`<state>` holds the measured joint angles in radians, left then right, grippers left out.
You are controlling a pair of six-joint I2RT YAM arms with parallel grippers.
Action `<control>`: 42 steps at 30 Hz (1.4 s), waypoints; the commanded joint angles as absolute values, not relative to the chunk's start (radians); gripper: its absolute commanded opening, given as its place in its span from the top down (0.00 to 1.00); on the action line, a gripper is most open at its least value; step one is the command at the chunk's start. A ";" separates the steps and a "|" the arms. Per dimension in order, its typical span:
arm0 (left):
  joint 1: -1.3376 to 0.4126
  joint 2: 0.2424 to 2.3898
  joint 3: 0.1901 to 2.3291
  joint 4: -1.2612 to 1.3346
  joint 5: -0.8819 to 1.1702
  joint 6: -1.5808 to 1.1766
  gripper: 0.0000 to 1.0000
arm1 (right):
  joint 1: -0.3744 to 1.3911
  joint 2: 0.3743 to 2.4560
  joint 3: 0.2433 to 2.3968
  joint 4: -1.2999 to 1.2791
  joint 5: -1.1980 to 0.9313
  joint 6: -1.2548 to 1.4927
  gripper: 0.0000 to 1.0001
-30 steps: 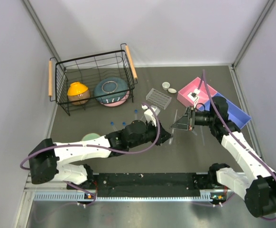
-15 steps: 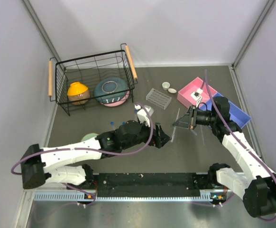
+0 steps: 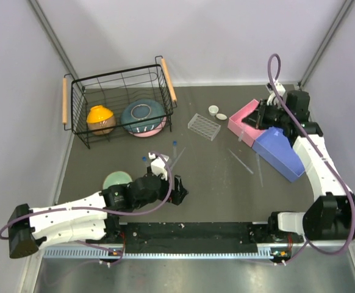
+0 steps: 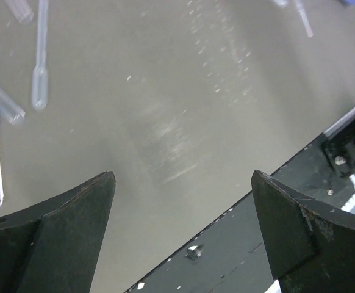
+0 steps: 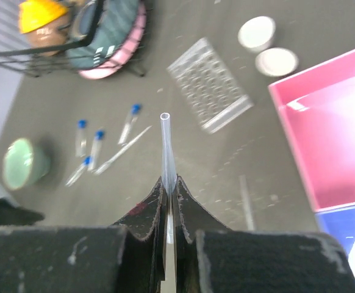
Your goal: Organize the chemistry lab equipment
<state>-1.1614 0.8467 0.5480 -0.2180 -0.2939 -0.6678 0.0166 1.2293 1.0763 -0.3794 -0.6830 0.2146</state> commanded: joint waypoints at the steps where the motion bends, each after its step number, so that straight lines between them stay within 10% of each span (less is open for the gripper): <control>1: -1.166 0.789 0.502 -0.244 -0.341 -0.716 0.01 | -0.029 1.348 1.227 -0.426 -0.480 0.045 1.00; 26: -1.166 0.841 0.503 -0.247 -0.397 -0.709 0.01 | -0.135 1.851 1.532 -0.512 -0.449 -0.023 0.96; 34: -1.166 0.822 0.517 -0.262 -0.391 -0.715 0.01 | -0.133 1.847 1.537 -0.551 -0.479 -0.051 0.55; 42: -1.164 0.750 0.531 -0.317 -0.399 -0.712 0.01 | -0.135 1.631 1.426 -0.555 -0.563 -0.129 0.43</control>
